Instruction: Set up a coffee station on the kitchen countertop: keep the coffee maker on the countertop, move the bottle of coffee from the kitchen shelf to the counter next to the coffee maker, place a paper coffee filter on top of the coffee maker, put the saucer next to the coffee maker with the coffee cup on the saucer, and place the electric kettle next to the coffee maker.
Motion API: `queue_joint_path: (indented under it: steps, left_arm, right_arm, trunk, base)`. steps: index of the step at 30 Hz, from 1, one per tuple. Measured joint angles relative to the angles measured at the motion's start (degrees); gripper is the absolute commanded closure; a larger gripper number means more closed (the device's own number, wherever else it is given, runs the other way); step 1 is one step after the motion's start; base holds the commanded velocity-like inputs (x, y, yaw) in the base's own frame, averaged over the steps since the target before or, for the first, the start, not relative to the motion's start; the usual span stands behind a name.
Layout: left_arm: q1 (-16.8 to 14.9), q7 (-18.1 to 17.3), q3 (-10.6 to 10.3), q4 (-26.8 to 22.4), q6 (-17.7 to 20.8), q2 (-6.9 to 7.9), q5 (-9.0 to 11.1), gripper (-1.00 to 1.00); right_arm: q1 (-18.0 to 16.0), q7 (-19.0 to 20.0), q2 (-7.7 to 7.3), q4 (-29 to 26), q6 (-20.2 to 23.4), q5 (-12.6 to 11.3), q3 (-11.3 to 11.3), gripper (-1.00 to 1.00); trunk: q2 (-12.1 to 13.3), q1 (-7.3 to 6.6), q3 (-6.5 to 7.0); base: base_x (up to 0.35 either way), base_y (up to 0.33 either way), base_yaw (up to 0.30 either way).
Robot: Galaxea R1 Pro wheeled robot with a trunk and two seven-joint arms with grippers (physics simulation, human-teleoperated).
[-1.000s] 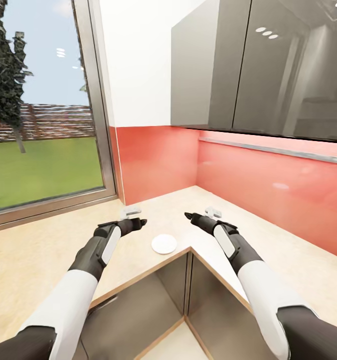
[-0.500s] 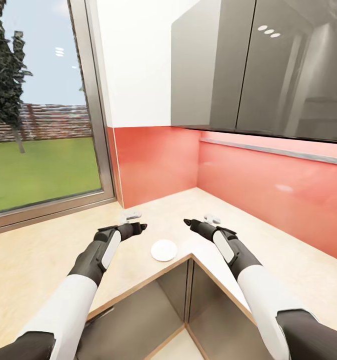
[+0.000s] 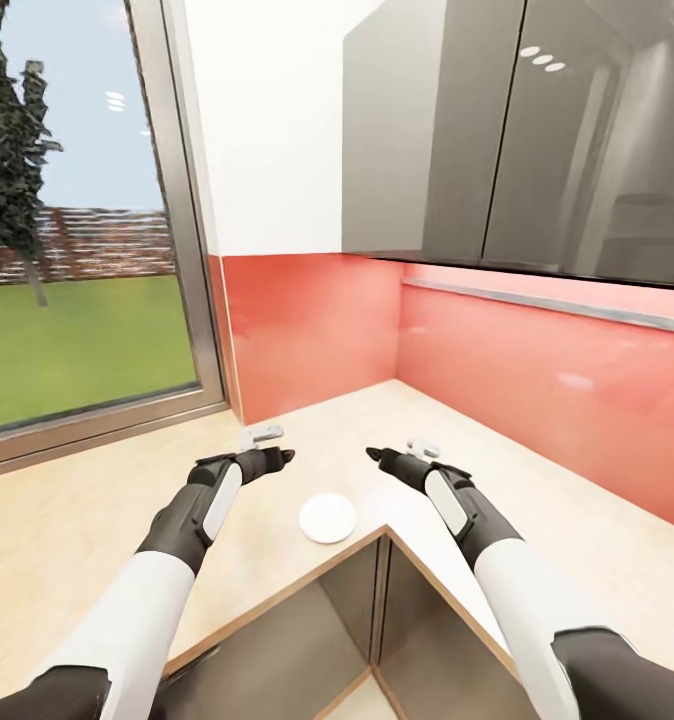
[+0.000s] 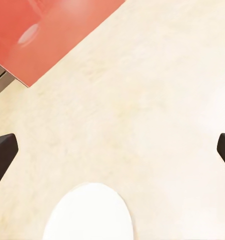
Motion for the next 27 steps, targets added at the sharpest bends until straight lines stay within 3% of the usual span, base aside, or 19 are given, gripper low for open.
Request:
queue_joint_path:
  steps: [7, 12, 18, 22, 27]
  left_arm:
    - [1.6, -0.2, 0.0, 0.0, -0.1, -0.06, 0.1, -1.00]
    - [2.7, -0.3, 0.0, 0.0, 0.0, 0.00, 0.1, -1.00]
    - [3.2, -0.3, 0.0, 0.0, 0.3, 0.00, 0.1, -1.00]
    - [3.2, -0.5, 0.0, 0.0, 0.5, 0.00, 0.2, -1.00]
    - [3.5, -0.6, -0.2, 0.0, 0.5, -0.07, 0.2, -1.00]
  right_arm:
    - [0.3, 3.1, -0.01, 2.2, 0.0, 0.0, 0.0, -1.00]
    - [0.4, 8.9, -0.07, 7.8, 0.0, 0.3, -0.1, -1.00]
    - [0.4, 10.1, 0.01, 11.7, 0.0, 0.4, 0.0, -1.00]
    - [0.4, 11.0, 0.02, 14.5, 0.0, 0.3, 3.5, -1.00]
    - [0.4, 11.3, 0.02, 16.1, -0.1, 0.2, 5.5, -1.00]
  trunk:
    - [0.0, 0.01, 0.00]
    - [0.0, 0.02, 0.00]
    - [0.0, 0.01, 0.00]
    - [0.0, 0.01, 0.00]
    - [0.0, 0.01, 0.00]
  base:
    - [0.024, 0.000, 0.000]
    - [0.001, 0.000, 0.000]
    - [0.000, 0.000, 0.000]
    - [0.000, 0.000, 0.000]
    - [0.049, 0.000, 0.000]
